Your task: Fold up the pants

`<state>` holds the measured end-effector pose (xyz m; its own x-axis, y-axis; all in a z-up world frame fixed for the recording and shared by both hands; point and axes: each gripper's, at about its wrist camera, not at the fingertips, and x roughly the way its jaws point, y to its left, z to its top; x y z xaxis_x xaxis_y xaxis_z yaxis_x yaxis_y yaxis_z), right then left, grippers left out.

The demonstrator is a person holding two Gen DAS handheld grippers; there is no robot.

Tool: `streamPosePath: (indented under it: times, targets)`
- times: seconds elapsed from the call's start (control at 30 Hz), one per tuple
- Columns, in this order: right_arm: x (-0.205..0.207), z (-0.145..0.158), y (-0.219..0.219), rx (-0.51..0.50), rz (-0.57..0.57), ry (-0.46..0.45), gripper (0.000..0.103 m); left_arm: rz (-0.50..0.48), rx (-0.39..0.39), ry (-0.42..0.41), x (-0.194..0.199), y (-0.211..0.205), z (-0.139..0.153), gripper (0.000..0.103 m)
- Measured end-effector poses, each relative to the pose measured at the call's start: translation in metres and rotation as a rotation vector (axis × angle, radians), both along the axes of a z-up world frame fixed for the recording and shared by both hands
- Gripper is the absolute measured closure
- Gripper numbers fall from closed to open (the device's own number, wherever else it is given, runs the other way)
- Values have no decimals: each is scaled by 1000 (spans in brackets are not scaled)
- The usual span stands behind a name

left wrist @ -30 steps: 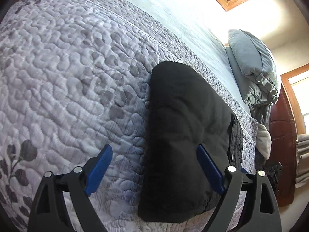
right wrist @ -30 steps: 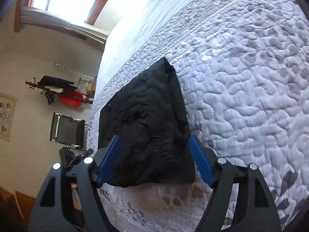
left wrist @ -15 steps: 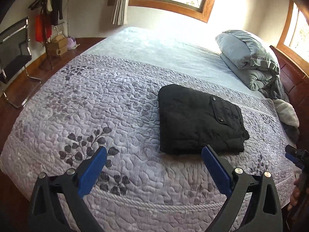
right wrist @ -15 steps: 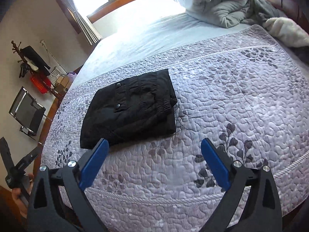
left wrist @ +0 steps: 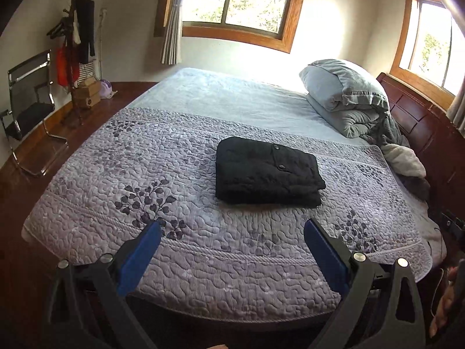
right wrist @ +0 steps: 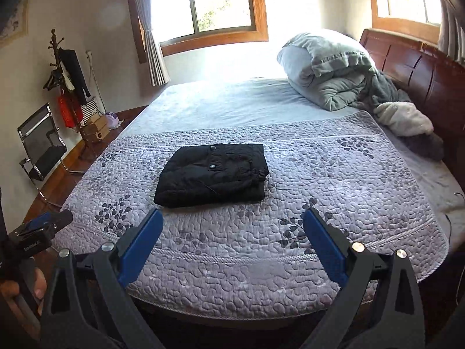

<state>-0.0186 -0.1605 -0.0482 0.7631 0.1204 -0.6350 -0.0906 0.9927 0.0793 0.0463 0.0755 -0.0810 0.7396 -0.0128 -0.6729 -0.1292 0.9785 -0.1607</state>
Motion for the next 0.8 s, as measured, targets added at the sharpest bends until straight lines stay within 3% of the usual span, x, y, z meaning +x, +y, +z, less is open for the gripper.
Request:
streamPosePath:
  times: [0.4,0.8]
  targets:
    - [-78,27,20,-60,41,-82,6,-20,49,-30,-86,-40,28,4]
    - [-98,26,32,-41,64,-78,6,-10,64,-91,-118,-51,47,4]
